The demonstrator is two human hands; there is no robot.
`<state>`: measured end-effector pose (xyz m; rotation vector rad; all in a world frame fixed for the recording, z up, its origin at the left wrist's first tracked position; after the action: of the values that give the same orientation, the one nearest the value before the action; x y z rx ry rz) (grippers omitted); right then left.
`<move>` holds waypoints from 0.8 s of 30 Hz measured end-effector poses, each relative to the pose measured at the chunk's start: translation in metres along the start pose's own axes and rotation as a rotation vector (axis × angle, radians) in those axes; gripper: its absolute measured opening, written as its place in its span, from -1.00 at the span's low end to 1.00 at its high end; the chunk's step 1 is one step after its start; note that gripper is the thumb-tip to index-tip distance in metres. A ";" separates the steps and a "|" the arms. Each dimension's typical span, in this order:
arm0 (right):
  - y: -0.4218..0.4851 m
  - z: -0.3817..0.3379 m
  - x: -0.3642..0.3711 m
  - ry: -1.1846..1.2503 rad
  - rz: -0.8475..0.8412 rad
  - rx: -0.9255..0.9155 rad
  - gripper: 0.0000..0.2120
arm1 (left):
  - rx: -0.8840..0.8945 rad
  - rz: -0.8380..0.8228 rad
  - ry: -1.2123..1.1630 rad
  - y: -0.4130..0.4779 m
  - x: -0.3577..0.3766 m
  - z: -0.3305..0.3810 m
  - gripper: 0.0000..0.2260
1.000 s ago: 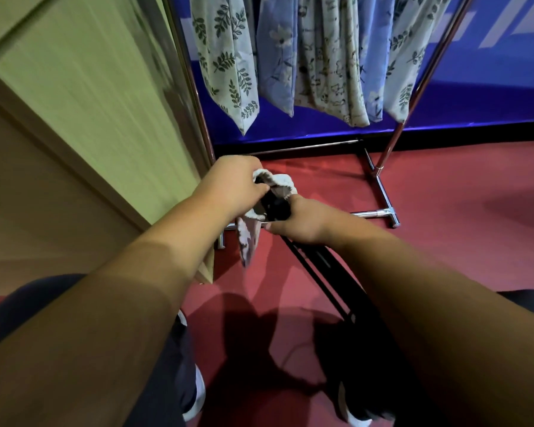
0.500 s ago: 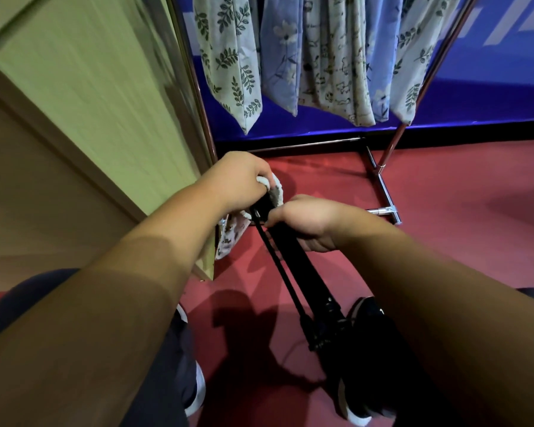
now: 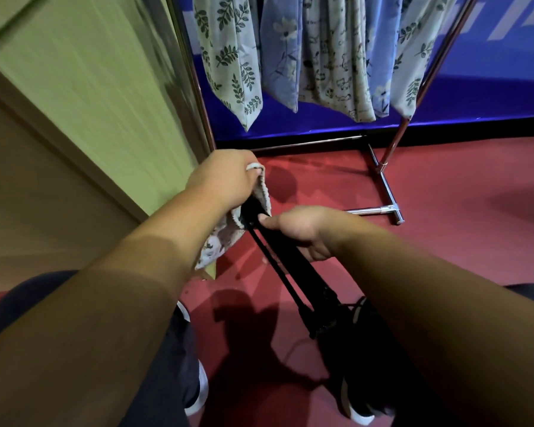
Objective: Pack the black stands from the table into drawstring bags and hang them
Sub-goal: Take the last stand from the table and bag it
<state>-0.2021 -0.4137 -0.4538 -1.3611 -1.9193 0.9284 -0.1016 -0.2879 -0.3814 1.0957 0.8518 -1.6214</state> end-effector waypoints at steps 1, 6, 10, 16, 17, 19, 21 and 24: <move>0.000 -0.003 0.000 -0.024 0.017 -0.042 -0.67 | -0.034 0.024 0.063 -0.001 -0.003 -0.002 -0.82; -0.007 -0.022 -0.001 -0.161 0.080 -0.245 -0.73 | -0.123 0.009 0.332 0.001 -0.013 -0.012 -0.74; -0.003 -0.026 -0.009 -0.772 0.362 -0.221 -0.60 | 0.047 -0.025 -0.014 0.002 -0.003 -0.002 -0.84; 0.000 -0.021 -0.010 -0.494 0.236 -0.251 -0.68 | 0.057 -0.271 0.161 -0.006 0.021 -0.002 -0.87; 0.003 -0.021 -0.013 -0.488 0.269 -0.248 -0.66 | 0.068 -0.320 0.117 -0.008 0.026 0.001 -0.87; 0.003 -0.021 -0.017 -0.588 0.354 -0.220 -0.64 | 0.133 -0.322 -0.133 -0.011 0.026 0.016 -0.87; 0.002 -0.020 -0.018 -0.589 0.382 -0.200 -0.76 | 0.181 -0.279 -0.149 -0.011 0.022 0.025 -0.86; 0.008 -0.014 -0.020 -0.135 0.300 -0.185 -0.88 | 0.154 -0.290 0.200 -0.006 0.026 0.012 -0.85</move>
<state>-0.1805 -0.4280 -0.4539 -1.7716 -1.9747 1.0263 -0.1137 -0.3053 -0.4013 1.3055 1.0701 -1.8623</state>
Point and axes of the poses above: each hand's wrist, its own y-axis towards the middle knuckle, its own x-axis out of the palm, z = x × y, the point moved 5 cm from there along y, towards the middle knuckle, and after that the axes turned 1 degree about x, right-handed, at the moved point
